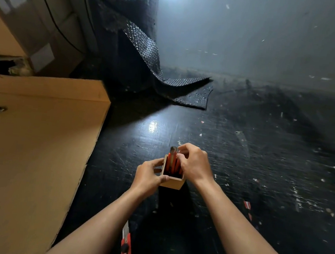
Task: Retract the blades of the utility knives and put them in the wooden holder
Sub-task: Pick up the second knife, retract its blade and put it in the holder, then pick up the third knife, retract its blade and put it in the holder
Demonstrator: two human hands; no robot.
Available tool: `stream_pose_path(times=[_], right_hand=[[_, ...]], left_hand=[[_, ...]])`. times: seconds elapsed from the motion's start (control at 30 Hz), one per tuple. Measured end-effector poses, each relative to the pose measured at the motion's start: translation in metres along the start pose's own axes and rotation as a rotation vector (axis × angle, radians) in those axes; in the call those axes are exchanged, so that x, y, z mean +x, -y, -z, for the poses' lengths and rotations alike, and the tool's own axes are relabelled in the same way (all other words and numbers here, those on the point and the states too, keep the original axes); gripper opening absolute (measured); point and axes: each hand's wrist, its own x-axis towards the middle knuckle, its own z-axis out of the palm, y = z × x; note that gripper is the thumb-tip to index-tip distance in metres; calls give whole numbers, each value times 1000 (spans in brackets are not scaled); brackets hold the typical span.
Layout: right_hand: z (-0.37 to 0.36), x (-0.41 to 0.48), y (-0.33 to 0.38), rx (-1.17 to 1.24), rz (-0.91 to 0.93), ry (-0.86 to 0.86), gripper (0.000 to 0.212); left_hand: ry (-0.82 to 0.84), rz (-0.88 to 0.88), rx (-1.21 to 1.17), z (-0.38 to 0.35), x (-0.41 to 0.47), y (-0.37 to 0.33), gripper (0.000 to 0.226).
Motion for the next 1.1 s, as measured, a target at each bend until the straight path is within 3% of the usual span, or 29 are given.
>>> stream_pose_path(times=[0.3,0.53,0.73,0.93,1.1], right_hand=[[24,-50,15,-105,67,9,20],[-18,-122,15,-186,42,187,22],[-73,-180,6,-231,-25,404,24],[-119,-220,-7,-135,-182,562,25],[-139,-247,-20,93,-319,498,24]], left_hand=[[-83,-53,102,18,-44,-2,52],[-152,-56,296,28,-108,33,36],[-108,114,317,35,-161,87,28],[-36,325,198,26,-190,135,42],[-7,423,9,12,-200,149,36]])
